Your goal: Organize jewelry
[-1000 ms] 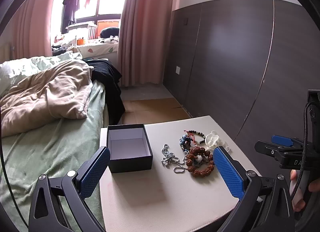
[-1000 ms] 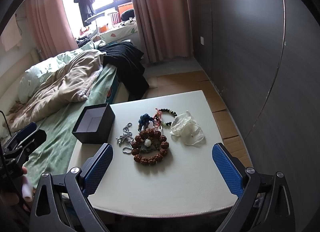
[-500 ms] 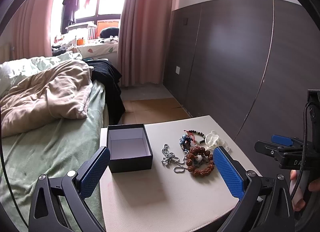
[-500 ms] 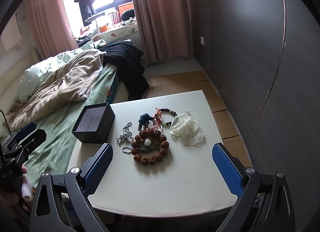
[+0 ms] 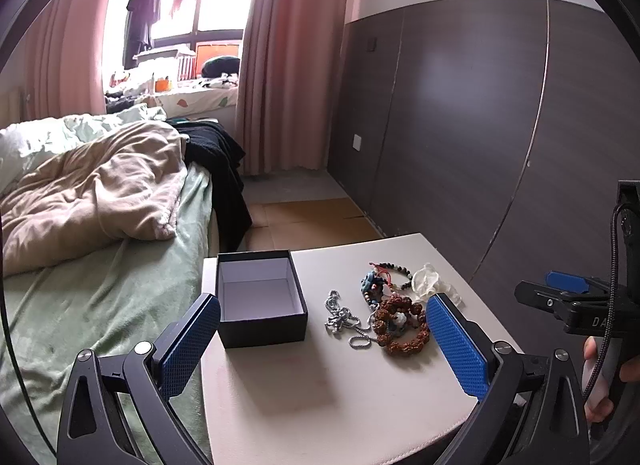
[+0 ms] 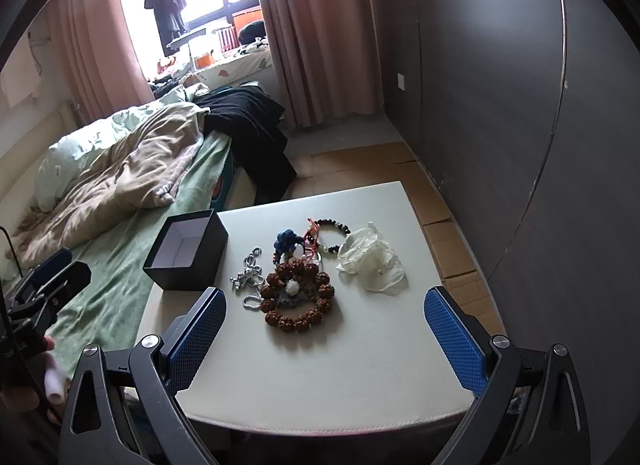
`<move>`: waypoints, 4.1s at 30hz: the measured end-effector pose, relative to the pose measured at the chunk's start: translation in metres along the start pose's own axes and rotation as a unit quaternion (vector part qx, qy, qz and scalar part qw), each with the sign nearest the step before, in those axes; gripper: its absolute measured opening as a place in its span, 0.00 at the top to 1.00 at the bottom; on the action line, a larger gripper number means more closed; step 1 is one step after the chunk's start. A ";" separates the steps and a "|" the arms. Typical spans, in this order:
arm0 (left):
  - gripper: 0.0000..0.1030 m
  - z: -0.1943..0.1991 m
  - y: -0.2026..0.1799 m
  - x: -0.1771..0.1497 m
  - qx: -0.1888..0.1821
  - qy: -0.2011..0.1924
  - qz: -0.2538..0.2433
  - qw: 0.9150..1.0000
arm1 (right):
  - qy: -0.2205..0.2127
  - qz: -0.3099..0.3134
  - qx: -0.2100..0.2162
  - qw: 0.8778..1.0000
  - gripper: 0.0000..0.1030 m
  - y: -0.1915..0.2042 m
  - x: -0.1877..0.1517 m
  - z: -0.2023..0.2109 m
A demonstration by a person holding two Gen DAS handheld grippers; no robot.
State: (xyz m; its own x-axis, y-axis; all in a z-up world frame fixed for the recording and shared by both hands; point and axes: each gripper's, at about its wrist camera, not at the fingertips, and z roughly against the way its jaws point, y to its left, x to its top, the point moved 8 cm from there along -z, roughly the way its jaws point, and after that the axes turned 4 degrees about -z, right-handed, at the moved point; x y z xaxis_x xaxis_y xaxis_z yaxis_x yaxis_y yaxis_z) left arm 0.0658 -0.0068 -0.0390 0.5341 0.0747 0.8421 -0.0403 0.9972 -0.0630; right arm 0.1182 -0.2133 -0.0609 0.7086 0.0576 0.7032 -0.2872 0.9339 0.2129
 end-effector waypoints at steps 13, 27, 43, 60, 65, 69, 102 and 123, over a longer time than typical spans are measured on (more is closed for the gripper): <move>0.05 -0.025 0.004 -0.008 -0.008 0.028 0.001 1.000 | 0.048 -0.092 0.038 0.994 0.17 -0.013 -0.004 -0.020; 0.33 -0.095 0.003 -0.043 -0.020 0.127 0.004 0.992 | 0.164 -0.168 0.057 0.970 0.45 -0.035 -0.031 -0.105; 0.44 -0.130 -0.001 -0.047 -0.029 0.152 -0.006 0.988 | 0.215 -0.120 0.035 0.968 0.54 -0.015 -0.033 -0.175; 0.46 -0.154 -0.023 -0.047 -0.074 0.159 -0.017 0.984 | 0.167 -0.098 0.040 0.980 0.80 -0.028 0.000 -0.155; 0.46 -0.169 -0.030 -0.057 -0.063 0.175 -0.022 0.982 | 0.162 -0.113 0.043 0.979 0.80 -0.038 0.004 -0.150; 0.46 -0.181 -0.035 -0.062 -0.047 0.175 -0.037 0.983 | 0.157 -0.119 0.050 0.979 0.80 -0.040 0.007 -0.146; 0.88 -0.136 -0.037 -0.017 -0.046 0.100 -0.012 0.994 | 0.103 -0.155 0.128 0.974 0.80 -0.028 0.032 -0.103; 0.88 -0.002 -0.014 0.161 0.016 -0.077 -0.068 0.995 | 0.070 -0.159 0.198 0.965 0.79 0.002 0.055 -0.098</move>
State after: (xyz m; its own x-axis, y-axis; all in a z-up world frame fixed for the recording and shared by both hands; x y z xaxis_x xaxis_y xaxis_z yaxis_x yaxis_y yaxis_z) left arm 0.1540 -0.0092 0.0962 0.4003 -0.0635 0.9142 -0.0053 0.9974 0.0716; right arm 0.2197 -0.1741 -0.0884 0.8740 -0.1369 0.4663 -0.2440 0.7062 0.6647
